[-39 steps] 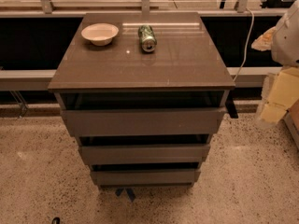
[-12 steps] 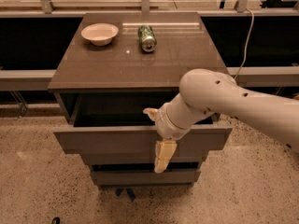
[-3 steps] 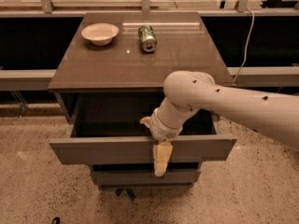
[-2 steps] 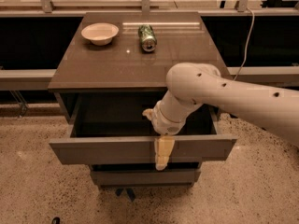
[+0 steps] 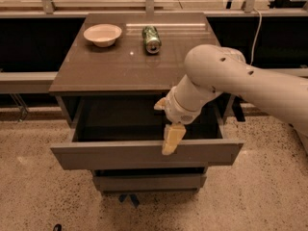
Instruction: Open top drawer
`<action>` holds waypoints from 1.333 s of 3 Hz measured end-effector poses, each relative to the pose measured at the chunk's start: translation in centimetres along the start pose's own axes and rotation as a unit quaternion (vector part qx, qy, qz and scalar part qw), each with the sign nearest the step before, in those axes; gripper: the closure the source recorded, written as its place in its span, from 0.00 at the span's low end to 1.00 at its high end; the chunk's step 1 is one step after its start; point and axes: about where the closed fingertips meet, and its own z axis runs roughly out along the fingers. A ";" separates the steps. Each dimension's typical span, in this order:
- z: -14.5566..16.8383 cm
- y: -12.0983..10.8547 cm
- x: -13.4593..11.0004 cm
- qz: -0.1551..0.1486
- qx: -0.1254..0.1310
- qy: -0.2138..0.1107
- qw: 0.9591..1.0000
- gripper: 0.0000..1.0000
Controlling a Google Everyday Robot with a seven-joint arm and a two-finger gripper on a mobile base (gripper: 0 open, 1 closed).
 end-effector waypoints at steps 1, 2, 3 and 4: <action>-1.0 -2.0 0.7 0.018 0.011 -0.009 1.000 0.41; -1.1 -3.9 1.8 0.037 0.016 -0.016 0.999 0.66; 0.2 -4.8 3.1 0.040 0.024 -0.029 0.998 0.88; 3.0 -5.3 4.0 0.033 0.027 -0.058 0.997 1.00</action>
Offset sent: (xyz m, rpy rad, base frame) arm 0.0684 -0.0299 0.0074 0.0756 0.0187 -0.1265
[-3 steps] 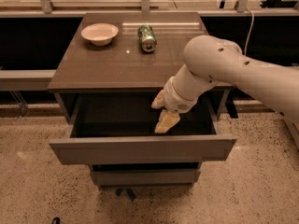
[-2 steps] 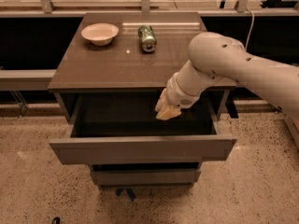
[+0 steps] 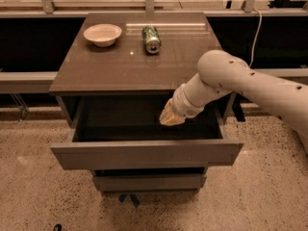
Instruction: Open top drawer
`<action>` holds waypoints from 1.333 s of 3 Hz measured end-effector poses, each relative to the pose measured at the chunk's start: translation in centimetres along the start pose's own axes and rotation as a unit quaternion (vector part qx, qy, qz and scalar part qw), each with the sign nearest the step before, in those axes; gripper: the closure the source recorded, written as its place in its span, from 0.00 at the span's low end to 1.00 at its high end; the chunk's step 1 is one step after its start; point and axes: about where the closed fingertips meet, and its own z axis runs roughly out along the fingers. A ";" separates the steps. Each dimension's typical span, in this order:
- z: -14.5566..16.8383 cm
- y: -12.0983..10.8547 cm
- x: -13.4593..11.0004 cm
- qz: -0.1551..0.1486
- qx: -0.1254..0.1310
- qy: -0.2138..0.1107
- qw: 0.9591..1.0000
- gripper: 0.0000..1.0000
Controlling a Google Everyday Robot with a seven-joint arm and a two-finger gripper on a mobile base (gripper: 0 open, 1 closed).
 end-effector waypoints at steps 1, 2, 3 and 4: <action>2.3 -0.1 0.9 -0.007 -0.001 -0.020 1.000 1.00; 4.2 0.1 1.8 -0.008 -0.008 -0.029 1.000 1.00; 6.1 0.2 2.3 -0.009 -0.019 -0.025 0.999 1.00; 8.0 1.0 2.4 -0.012 -0.039 -0.018 0.999 1.00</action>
Offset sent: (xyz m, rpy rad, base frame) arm 0.0132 0.0061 -0.0676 0.0712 0.0155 0.0414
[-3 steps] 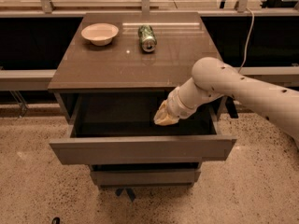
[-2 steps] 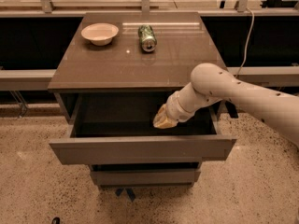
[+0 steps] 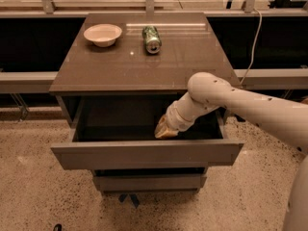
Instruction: Open top drawer
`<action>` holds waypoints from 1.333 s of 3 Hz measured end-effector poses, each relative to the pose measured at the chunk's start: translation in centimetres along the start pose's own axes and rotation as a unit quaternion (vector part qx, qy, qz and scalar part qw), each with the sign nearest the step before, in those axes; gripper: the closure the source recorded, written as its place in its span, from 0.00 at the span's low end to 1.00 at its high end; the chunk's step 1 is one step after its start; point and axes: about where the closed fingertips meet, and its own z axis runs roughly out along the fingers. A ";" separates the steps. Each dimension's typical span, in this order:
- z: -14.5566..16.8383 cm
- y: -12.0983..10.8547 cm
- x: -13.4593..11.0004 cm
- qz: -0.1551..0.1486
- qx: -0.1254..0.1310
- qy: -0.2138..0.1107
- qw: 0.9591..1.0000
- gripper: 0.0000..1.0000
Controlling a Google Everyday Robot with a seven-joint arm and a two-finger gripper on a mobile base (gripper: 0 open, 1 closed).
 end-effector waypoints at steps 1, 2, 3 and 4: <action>1.1 0.8 -0.2 -0.003 -0.020 0.007 1.000 1.00; 1.7 1.7 -0.7 -0.008 -0.041 0.005 0.999 1.00; 1.9 3.1 -2.2 -0.030 -0.072 0.004 0.997 1.00; 1.8 4.1 -3.2 -0.043 -0.088 0.003 0.995 1.00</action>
Offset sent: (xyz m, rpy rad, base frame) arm -0.0269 0.0179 -0.0149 -0.0305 0.0909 0.0864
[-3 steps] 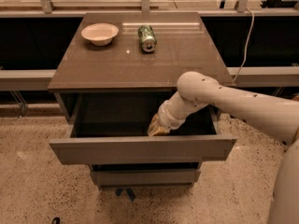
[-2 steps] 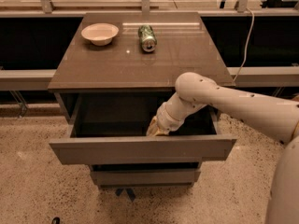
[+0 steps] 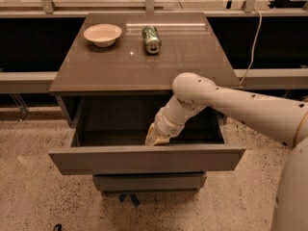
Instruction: Open top drawer
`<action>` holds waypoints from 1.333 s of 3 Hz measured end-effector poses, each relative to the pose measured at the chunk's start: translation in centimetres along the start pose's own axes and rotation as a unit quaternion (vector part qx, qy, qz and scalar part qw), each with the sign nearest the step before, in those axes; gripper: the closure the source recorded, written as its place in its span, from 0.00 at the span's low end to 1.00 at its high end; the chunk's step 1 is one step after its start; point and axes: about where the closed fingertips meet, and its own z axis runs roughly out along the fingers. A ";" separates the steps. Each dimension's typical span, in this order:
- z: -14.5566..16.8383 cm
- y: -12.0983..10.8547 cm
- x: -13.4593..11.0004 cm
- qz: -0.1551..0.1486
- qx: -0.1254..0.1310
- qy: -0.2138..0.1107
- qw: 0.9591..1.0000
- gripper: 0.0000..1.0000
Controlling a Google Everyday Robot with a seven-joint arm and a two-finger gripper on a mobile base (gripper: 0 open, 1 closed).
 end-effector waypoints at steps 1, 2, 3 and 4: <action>0.0 1.4 -1.0 -0.010 -0.014 -0.009 1.000 1.00; 0.2 3.6 -1.8 -0.008 -0.031 -0.024 0.999 1.00; 0.4 5.1 -2.3 -0.002 -0.041 -0.036 0.998 1.00; 0.6 7.2 -3.2 0.007 -0.052 -0.047 0.998 1.00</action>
Offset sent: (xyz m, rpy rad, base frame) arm -0.0519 0.0061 0.0091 0.0448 0.0681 0.0554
